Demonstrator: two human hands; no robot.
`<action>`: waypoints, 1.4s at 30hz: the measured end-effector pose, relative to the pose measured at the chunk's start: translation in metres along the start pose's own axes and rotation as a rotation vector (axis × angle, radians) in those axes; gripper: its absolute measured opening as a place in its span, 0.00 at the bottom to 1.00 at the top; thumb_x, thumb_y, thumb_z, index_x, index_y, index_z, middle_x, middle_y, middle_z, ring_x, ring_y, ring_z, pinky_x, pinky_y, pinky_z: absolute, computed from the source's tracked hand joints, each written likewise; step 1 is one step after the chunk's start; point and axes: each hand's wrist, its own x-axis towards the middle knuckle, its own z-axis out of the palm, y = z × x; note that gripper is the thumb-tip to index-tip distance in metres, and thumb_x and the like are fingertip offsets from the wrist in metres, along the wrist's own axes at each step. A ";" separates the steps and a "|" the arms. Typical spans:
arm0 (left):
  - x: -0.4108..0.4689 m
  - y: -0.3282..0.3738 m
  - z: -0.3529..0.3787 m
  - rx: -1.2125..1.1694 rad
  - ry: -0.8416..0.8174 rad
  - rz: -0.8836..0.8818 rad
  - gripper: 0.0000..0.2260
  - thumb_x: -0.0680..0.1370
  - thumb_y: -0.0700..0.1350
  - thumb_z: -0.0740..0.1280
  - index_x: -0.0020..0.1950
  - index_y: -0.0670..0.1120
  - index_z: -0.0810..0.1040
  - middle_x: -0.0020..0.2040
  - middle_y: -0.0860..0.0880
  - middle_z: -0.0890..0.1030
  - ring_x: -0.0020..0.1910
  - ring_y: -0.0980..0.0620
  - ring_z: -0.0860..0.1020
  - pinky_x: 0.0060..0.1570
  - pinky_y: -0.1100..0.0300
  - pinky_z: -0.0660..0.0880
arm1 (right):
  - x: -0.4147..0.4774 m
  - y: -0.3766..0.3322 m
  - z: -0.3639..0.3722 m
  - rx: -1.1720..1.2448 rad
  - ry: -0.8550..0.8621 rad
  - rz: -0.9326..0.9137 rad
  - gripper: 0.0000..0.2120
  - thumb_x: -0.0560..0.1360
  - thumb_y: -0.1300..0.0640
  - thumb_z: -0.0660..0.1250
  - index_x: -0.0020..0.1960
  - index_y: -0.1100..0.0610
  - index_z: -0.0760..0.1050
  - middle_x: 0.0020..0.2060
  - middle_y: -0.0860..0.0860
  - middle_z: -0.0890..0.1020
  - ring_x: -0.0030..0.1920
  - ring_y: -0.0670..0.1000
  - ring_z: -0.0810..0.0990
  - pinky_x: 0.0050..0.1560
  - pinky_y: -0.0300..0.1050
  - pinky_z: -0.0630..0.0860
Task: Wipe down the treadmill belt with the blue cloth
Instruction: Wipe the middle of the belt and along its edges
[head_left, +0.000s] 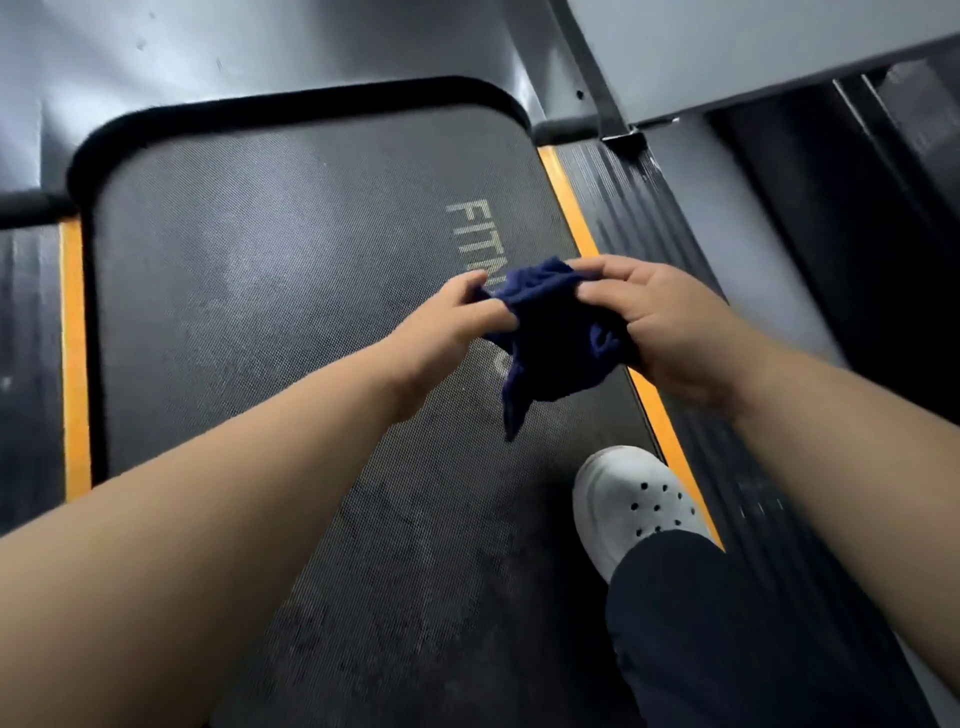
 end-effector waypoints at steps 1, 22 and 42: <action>-0.001 0.001 0.002 -0.043 -0.134 0.045 0.27 0.70 0.45 0.70 0.68 0.48 0.70 0.60 0.54 0.78 0.57 0.60 0.75 0.49 0.69 0.69 | -0.001 -0.002 0.000 0.005 -0.031 -0.019 0.11 0.80 0.64 0.59 0.53 0.54 0.78 0.49 0.57 0.83 0.48 0.53 0.81 0.51 0.47 0.77; -0.009 0.001 -0.002 -0.148 0.168 -0.081 0.23 0.75 0.38 0.62 0.68 0.57 0.68 0.48 0.46 0.79 0.39 0.49 0.78 0.40 0.56 0.76 | 0.007 0.019 -0.016 0.086 0.122 0.158 0.15 0.77 0.68 0.62 0.60 0.55 0.71 0.49 0.59 0.81 0.39 0.52 0.80 0.40 0.45 0.79; -0.005 -0.025 -0.012 0.879 0.025 0.155 0.06 0.74 0.50 0.69 0.42 0.49 0.76 0.42 0.54 0.78 0.42 0.53 0.75 0.38 0.73 0.67 | 0.016 0.054 0.006 -0.225 -0.037 0.103 0.10 0.81 0.55 0.58 0.44 0.56 0.74 0.39 0.52 0.78 0.40 0.50 0.77 0.42 0.44 0.78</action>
